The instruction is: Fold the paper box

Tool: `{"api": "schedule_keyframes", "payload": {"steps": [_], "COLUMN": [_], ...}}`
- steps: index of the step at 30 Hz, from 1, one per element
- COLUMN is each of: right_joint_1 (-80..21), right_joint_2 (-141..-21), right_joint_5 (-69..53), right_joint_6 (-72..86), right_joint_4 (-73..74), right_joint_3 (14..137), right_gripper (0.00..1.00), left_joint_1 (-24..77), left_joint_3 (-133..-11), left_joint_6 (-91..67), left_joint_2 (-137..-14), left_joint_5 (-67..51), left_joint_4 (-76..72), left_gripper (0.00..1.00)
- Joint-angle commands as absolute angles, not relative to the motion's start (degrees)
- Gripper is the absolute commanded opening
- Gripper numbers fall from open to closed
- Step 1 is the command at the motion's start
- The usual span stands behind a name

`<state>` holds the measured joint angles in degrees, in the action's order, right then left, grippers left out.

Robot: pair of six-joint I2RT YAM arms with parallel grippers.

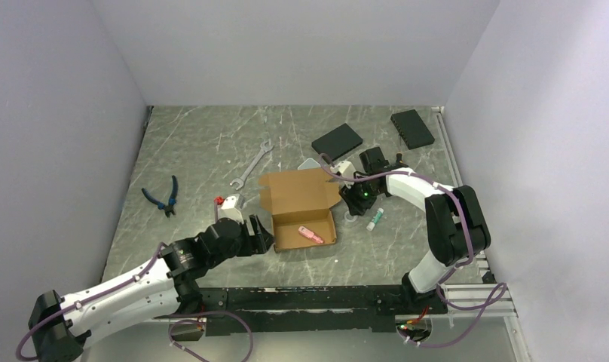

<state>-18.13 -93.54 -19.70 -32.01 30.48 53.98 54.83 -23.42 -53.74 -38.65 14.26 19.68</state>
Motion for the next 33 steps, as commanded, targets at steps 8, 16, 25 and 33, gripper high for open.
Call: {"api": "schedule_keyframes", "payload": {"steps": [8, 16, 25, 33], "right_joint_1": [-18.3, -18.2, -18.2, -13.3], "right_joint_2": [-96.1, -96.1, -95.8, -89.6], "right_joint_5": [-18.1, -8.3, -4.8, -17.1], "right_joint_6": [-31.8, -32.5, -31.6, -28.7], "right_joint_4": [29.3, 27.0, 25.7, 26.7], "right_joint_3": [54.9, 53.8, 53.9, 54.7], "right_gripper": [0.36, 0.25, 0.00, 0.00], "left_joint_1": [54.6, 54.6, 54.6, 54.6], "left_joint_3": [-22.9, -22.2, -21.8, -21.3], "left_joint_6": [-54.4, -54.8, -55.0, -55.3], "left_joint_2": [-37.5, -35.6, -34.0, -32.8], "left_joint_5": [14.3, 14.3, 14.2, 14.1], "left_joint_4": [18.4, 19.1, 19.7, 19.9], "left_gripper": [0.77, 0.77, 0.77, 0.77]}}
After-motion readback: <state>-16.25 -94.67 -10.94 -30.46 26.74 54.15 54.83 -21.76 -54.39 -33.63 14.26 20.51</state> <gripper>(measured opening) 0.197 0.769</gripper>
